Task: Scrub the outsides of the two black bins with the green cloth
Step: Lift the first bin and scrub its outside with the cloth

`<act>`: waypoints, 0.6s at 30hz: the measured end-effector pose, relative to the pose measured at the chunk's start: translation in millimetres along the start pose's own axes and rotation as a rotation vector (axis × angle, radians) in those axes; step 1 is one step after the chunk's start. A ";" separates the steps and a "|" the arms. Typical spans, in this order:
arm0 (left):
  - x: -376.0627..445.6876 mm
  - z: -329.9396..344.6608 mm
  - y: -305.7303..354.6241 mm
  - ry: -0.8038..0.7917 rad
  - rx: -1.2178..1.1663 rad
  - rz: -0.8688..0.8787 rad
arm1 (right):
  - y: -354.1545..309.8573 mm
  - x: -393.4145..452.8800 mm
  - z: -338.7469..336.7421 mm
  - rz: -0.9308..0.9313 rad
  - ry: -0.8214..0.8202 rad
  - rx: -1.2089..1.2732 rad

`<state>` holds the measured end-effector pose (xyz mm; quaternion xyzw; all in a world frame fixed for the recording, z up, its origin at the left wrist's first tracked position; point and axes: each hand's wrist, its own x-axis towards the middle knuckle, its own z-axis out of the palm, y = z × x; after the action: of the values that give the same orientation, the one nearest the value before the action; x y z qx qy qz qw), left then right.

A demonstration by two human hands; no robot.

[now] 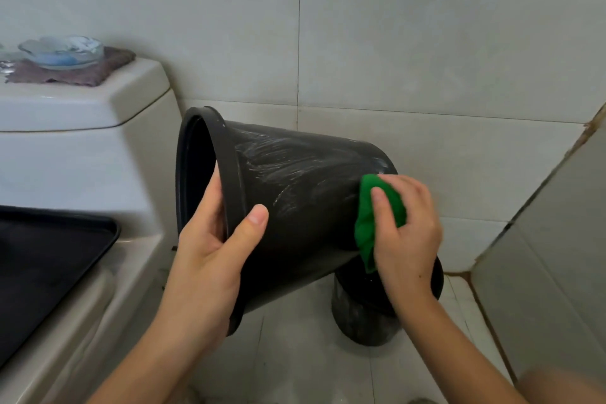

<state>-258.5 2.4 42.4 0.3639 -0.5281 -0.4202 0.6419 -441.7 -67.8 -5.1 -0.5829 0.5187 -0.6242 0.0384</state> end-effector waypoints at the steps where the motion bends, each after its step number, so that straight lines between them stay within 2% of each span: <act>1: -1.1 -0.8 0.7 0.004 -0.003 0.004 | 3.3 1.8 0.7 0.054 0.014 -0.006; 4: -1.1 1.1 0.5 -0.001 -0.016 0.007 | -7.0 -8.1 6.9 -0.027 0.033 0.005; 9: -0.6 8.5 -6.9 -0.011 -0.005 -0.004 | -54.6 -45.3 13.4 -0.424 -0.051 0.121; 12: -1.6 10.7 -10.6 -0.021 0.011 -0.020 | -44.3 -45.0 10.5 -0.490 -0.090 0.125; 13: -1.8 10.2 -11.6 -0.016 0.016 -0.019 | -33.4 -39.3 10.1 -0.437 -0.090 0.107; 16: -2.2 4.6 -8.0 0.025 -0.010 -0.040 | -5.6 -11.2 5.8 -0.023 -0.019 0.049; 18: -3.7 -0.4 -2.5 0.027 -0.007 -0.036 | 5.5 -0.5 4.6 0.160 0.005 0.023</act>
<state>-258.9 4.9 38.7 0.3766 -0.5114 -0.4289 0.6425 -441.1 -72.8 -10.3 -0.5373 0.5568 -0.6265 0.0936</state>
